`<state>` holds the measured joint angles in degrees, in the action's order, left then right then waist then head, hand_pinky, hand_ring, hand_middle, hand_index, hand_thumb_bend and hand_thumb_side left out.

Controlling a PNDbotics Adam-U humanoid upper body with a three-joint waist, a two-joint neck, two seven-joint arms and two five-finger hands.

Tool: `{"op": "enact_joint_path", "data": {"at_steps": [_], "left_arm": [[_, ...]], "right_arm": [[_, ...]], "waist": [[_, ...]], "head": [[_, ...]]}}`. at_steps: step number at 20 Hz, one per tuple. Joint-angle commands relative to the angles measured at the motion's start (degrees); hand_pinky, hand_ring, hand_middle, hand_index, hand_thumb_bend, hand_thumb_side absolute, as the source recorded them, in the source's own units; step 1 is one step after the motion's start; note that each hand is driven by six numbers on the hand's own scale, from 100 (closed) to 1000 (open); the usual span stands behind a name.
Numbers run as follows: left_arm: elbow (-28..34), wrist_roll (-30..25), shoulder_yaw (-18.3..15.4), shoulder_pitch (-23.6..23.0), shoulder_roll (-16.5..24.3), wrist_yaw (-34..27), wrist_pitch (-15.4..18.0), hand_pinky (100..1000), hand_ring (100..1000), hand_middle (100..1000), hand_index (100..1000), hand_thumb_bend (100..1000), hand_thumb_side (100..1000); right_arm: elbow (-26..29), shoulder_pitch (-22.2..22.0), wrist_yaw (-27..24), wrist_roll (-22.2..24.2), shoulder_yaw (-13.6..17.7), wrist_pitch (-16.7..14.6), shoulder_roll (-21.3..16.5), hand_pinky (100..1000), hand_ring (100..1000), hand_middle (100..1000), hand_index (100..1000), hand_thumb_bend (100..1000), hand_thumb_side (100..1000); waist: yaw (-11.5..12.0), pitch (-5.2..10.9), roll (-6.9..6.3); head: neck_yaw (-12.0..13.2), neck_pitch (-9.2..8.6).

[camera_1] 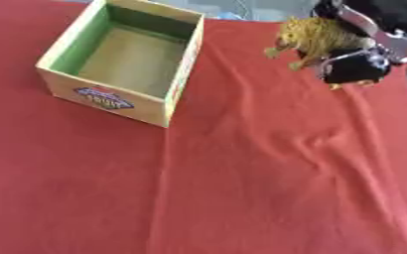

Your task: Pick up objects on the table and place them in the box.

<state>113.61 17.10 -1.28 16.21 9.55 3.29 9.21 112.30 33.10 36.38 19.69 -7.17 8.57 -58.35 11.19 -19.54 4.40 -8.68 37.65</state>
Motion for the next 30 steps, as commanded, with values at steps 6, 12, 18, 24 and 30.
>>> {"op": "enact_joint_path", "data": {"at_steps": [6, 12, 18, 24, 30], "left_arm": [[0.98, -1.03, 0.91, 0.49, 0.92, -0.47, 0.19, 499, 449, 561, 681, 100, 560], [0.98, -1.77, 1.48, 0.93, 1.01, -0.65, 0.28, 497, 448, 561, 681, 100, 560], [0.98, -2.28, 1.77, 1.41, 1.12, -0.56, 0.27, 497, 447, 561, 681, 100, 560], [0.98, -2.56, 2.01, 2.21, 1.15, -0.56, 0.36, 496, 447, 562, 681, 100, 560], [0.98, -3.21, 2.47, 2.98, 1.07, -0.85, 0.46, 497, 447, 562, 680, 100, 561]], "right_arm": [[-7.83, 10.43, 0.83, 2.78, -2.19, -2.09, 4.32, 789, 529, 177, 187, 100, 214], [-14.50, 18.01, 3.58, 3.48, -4.18, -3.19, 11.06, 793, 528, 178, 189, 100, 214], [-21.98, 25.58, 7.89, 3.03, -4.95, -3.92, 17.82, 796, 523, 176, 189, 100, 214], [-29.91, 33.36, 12.30, 1.31, -5.40, -3.53, 23.68, 799, 527, 182, 193, 100, 214], [-38.07, 36.72, 17.26, -3.24, -5.10, -4.52, 28.11, 801, 523, 182, 195, 100, 214]], "waist": [[2.10, 1.19, 0.10], [3.54, 0.39, 0.37], [4.03, -0.69, 0.80], [5.15, -1.80, 1.53], [7.27, -2.58, 2.32]], "head": [[-1.56, -1.20], [-2.92, -2.13], [-4.35, -2.82], [-5.79, -3.96], [-8.14, -4.59]]}}
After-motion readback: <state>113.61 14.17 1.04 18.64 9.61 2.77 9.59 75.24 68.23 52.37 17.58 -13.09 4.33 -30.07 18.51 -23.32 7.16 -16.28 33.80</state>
